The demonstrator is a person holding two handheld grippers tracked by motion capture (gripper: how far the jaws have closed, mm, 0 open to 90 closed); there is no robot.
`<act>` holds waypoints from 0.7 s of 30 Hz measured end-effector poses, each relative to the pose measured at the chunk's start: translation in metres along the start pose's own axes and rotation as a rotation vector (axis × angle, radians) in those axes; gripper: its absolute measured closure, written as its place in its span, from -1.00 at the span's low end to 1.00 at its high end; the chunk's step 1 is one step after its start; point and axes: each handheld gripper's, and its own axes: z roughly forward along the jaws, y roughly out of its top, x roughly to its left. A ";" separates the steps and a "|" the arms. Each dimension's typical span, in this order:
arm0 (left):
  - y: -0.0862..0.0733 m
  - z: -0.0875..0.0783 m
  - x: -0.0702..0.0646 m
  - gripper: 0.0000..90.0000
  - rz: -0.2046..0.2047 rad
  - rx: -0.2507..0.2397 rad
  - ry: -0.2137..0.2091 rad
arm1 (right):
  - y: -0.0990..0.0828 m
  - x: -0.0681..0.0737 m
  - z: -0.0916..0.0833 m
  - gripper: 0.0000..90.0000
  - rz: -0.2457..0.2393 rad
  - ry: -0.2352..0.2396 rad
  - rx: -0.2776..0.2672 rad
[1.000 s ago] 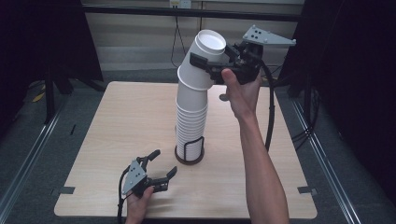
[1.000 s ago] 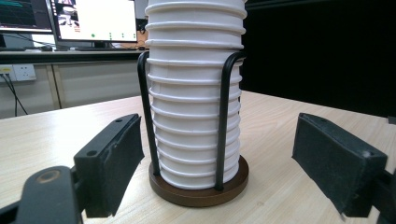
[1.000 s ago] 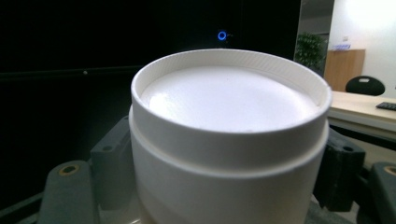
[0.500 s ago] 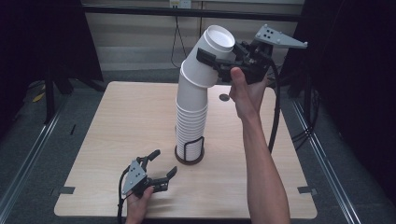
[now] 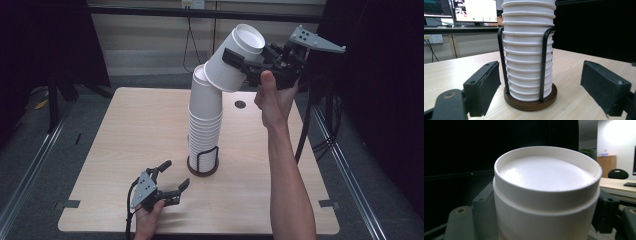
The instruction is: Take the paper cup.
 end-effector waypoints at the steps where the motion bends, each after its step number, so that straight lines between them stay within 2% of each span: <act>1: 0.000 0.000 0.000 -0.65 0.000 0.000 0.000 | 0.001 -0.001 -0.002 -0.49 0.002 0.001 -0.002; 8: 0.000 0.000 0.000 -0.65 -0.001 0.000 0.001 | 0.004 -0.004 -0.017 -0.49 0.002 -0.019 -0.014; 21: 0.000 0.000 0.001 -0.66 0.002 0.000 0.008 | -0.006 -0.009 -0.045 -0.49 0.000 -0.059 -0.021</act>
